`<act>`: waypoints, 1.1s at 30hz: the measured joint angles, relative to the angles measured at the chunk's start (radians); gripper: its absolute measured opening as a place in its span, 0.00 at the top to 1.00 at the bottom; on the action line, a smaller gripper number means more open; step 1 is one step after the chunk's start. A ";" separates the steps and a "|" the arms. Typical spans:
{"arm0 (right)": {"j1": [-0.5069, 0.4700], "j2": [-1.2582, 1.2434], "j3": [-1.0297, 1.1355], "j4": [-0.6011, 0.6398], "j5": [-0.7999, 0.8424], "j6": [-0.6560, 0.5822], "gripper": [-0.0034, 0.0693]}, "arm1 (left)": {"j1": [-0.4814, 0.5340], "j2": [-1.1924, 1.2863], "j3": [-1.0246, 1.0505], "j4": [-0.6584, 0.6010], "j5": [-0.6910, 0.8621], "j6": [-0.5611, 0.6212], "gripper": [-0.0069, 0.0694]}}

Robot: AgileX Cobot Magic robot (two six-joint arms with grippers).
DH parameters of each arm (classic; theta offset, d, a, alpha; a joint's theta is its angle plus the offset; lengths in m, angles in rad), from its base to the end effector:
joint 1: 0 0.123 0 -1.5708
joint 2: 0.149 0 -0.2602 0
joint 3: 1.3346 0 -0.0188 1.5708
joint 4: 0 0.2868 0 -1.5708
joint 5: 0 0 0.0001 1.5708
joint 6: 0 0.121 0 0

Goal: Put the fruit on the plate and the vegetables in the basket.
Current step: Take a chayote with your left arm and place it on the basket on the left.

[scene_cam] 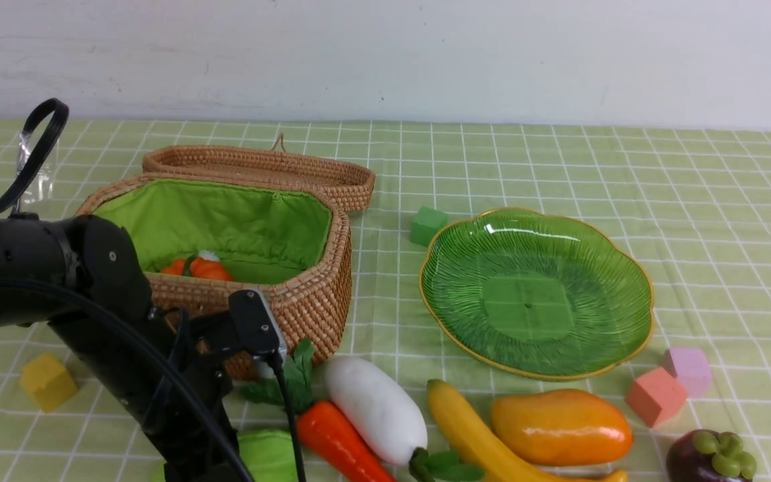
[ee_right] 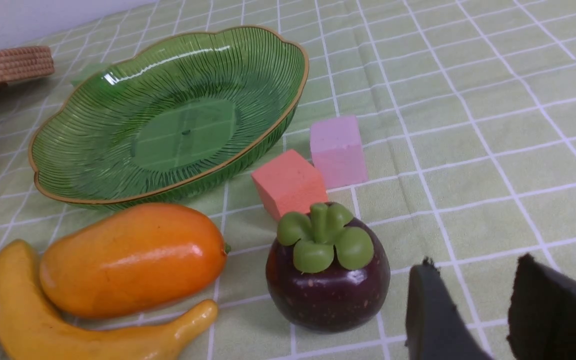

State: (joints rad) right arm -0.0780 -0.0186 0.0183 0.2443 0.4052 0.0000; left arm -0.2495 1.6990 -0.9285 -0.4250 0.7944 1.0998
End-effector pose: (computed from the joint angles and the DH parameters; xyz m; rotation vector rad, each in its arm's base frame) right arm 0.1413 0.0005 0.1641 0.2189 1.8679 0.1907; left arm 0.3027 -0.1139 0.0922 1.4730 2.5046 -0.3665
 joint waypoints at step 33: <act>0.000 0.000 0.000 0.000 0.000 0.000 0.62 | 0.000 -0.389 -0.241 0.154 0.120 -0.053 0.30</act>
State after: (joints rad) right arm -0.0780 -0.0186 0.0183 0.2443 0.4052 0.0000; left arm -0.2495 1.3102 -1.1698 -0.2714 0.9143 1.0468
